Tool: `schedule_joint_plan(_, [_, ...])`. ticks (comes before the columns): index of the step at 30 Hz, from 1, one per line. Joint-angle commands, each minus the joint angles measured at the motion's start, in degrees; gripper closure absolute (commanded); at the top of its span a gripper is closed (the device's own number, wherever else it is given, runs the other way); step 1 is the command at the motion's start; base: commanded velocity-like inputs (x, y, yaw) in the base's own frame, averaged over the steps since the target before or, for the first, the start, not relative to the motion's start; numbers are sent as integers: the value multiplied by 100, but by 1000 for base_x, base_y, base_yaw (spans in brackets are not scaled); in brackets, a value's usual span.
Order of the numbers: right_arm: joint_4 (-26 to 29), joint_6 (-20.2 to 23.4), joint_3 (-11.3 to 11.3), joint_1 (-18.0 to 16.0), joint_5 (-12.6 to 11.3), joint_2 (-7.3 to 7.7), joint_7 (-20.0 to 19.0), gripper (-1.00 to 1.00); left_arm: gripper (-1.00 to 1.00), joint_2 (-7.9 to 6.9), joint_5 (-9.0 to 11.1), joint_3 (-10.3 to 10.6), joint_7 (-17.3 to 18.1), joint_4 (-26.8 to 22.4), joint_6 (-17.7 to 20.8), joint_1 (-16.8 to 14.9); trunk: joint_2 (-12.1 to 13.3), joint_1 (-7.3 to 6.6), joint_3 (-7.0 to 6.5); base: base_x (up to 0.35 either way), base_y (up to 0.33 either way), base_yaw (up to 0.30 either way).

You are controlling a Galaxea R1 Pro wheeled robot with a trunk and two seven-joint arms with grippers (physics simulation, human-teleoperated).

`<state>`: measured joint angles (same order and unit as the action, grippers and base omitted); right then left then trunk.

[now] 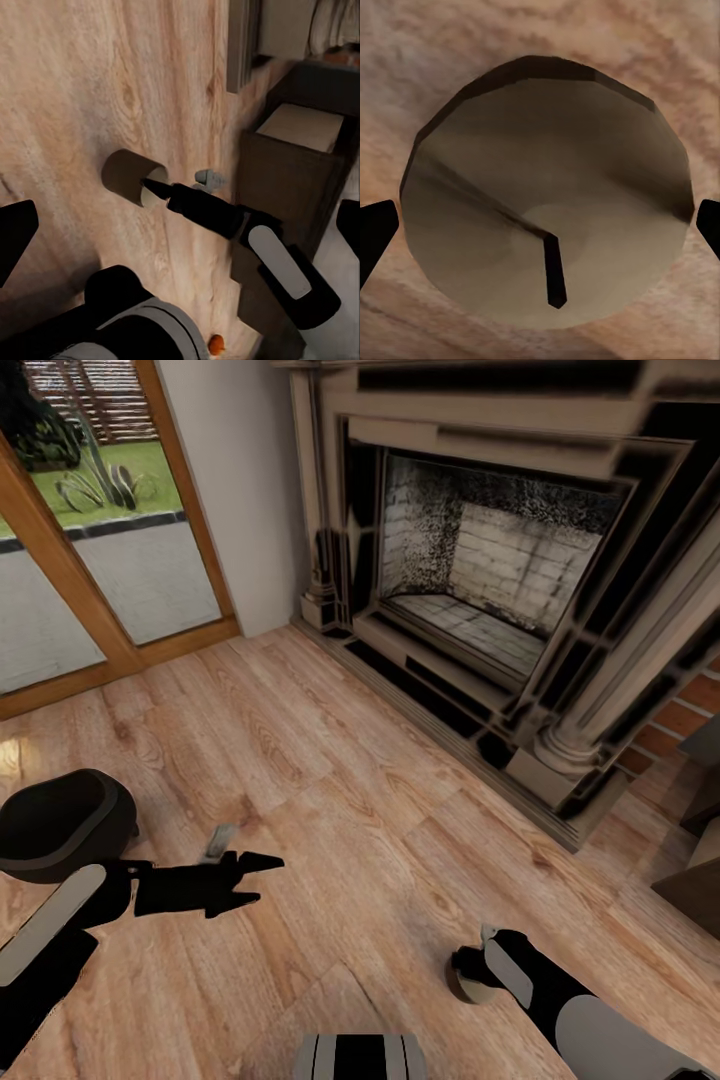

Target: Place each of the two pumpkins and all three candles from the living room inside a cabinet in the living room (use any cabinet), then make sure every cabinet is closed, and position the cauldron so it is next to a table in the living room.

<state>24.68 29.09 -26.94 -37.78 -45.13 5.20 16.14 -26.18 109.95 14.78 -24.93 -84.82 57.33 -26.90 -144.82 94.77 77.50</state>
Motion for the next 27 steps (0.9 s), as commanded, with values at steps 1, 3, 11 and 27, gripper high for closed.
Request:
schedule_joint_plan(1, [12,27,-49,-1,-14,5,56,-100,-100,-52,169,10,25,2,0,-2,-3,2,28,0,0,0])
schedule_joint_plan(3, [11,27,-49,-1,-13,1,56,-100,-100,-100,277,14,107,17,-2,0,-6,7,72,0,0,0])
schedule_joint_plan(11, [19,-30,-54,-1,-5,-2,56,-100,-100,-132,350,16,162,26,-3,1,-7,9,94,0,0,0])
schedule_joint_plan(27, [19,-43,-57,-1,-4,-2,56,100,-100,-124,344,16,163,27,-3,1,-13,20,183,0,0,0])
